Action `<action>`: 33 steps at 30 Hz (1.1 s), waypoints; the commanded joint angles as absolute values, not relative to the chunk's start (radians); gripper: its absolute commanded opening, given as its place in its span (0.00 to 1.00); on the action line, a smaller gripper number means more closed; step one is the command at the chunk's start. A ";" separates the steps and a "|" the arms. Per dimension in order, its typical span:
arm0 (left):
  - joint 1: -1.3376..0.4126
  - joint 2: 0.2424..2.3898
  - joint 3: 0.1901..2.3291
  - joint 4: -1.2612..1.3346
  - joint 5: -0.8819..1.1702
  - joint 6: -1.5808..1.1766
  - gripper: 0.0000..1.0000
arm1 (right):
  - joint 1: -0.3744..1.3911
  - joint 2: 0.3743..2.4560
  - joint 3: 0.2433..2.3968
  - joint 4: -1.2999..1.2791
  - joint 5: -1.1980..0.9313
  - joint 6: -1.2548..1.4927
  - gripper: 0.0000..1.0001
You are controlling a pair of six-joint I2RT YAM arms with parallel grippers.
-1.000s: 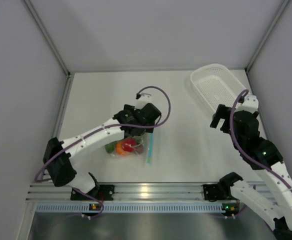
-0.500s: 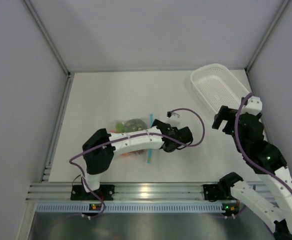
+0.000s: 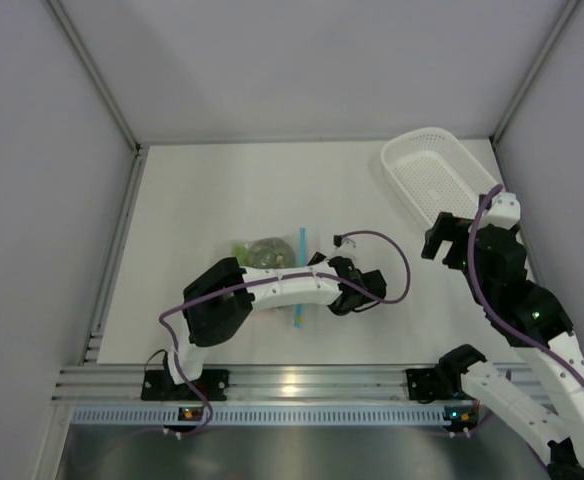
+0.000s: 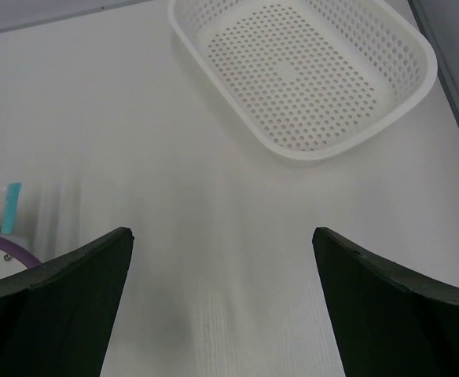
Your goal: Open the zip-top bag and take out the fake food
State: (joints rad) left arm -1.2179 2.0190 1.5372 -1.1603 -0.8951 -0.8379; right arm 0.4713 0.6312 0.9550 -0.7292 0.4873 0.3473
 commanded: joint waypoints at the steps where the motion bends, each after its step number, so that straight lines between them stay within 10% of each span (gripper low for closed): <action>1: -1.198 2.003 1.528 -1.197 -0.942 -0.871 0.33 | 0.482 0.632 0.950 -0.700 0.466 0.334 0.99; 7: -1.164 1.941 1.528 -1.195 -0.950 -0.873 0.00 | 0.482 0.618 0.936 -0.687 0.449 0.330 0.99; 22: -1.025 1.750 1.727 -1.189 -0.887 -0.868 0.00 | 0.482 0.571 0.815 -0.487 0.287 0.374 0.99; 33: -0.896 1.692 1.876 -1.186 -0.715 -1.027 0.00 | 0.483 0.695 0.781 -0.256 -0.518 0.212 0.93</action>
